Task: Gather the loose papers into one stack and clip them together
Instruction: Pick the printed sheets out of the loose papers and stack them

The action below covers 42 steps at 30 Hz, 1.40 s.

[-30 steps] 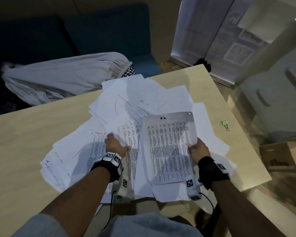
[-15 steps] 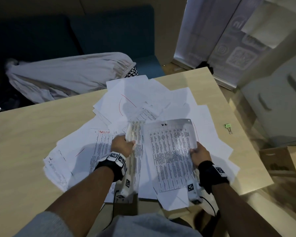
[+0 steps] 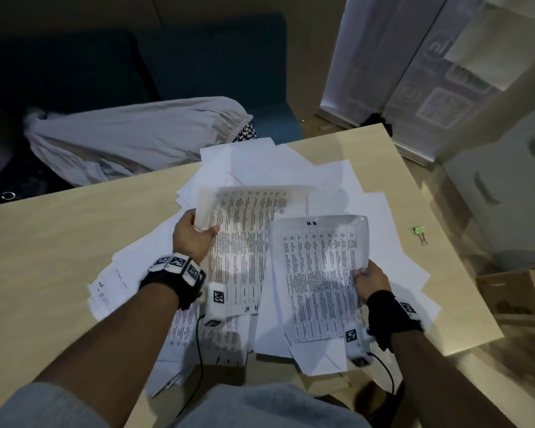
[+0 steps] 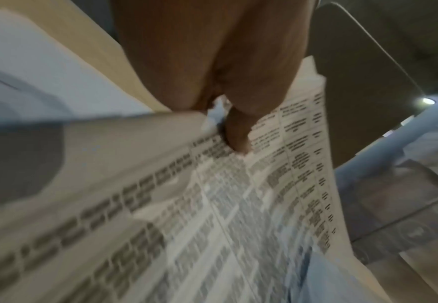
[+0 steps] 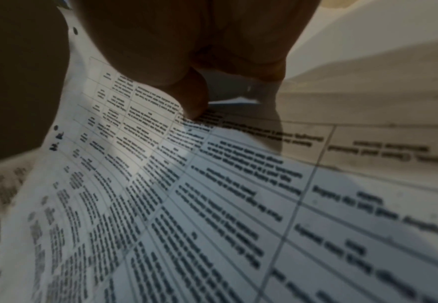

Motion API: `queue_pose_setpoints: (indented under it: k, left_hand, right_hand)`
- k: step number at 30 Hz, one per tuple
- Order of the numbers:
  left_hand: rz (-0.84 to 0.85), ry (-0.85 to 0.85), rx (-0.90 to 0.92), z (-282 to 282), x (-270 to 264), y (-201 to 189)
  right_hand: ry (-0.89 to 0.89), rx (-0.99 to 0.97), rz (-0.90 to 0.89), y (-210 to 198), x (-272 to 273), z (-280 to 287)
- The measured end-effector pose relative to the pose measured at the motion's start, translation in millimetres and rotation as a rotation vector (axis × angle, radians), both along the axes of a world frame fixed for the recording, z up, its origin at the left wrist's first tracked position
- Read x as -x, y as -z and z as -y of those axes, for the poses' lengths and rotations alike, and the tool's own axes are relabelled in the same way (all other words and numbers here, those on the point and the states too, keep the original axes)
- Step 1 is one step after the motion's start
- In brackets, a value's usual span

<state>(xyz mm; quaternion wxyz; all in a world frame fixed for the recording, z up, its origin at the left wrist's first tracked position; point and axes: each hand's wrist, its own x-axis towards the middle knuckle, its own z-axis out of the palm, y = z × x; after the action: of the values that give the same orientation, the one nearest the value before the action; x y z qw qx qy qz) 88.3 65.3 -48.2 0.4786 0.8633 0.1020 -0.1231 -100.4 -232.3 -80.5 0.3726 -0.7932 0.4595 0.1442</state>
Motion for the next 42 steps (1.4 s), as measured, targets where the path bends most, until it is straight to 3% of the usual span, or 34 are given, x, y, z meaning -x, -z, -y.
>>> queue_pose_setpoints:
  k: [6, 13, 15, 20, 27, 36, 42]
  left_hand:
    - [-0.088, -0.022, -0.006, -19, -3, -8]
    - [0.213, -0.086, 0.126, -30, -18, -48]
    - [0.234, -0.104, 0.188, -32, -22, -54]
    - [0.054, -0.021, 0.372, -30, -9, -43]
    - [-0.101, 0.147, 0.473, -12, 4, -47]
    - [-0.098, 0.315, 0.526, -4, -14, -83]
    - [-0.073, 0.340, 0.654, 8, -18, -93]
  right_hand:
    - [0.033, -0.087, 0.083, -6, -1, 2]
    - [0.010, -0.139, 0.244, -28, -33, -15]
    - [-0.016, -0.173, 0.280, -34, -43, -23]
    - [-0.018, -0.261, 0.314, -47, -58, -39]
    - [-0.084, -0.405, 0.386, -65, -77, -73]
    - [0.051, -0.441, 0.533, -67, -89, -67]
    - [0.083, -0.413, 0.583, -78, -82, -42]
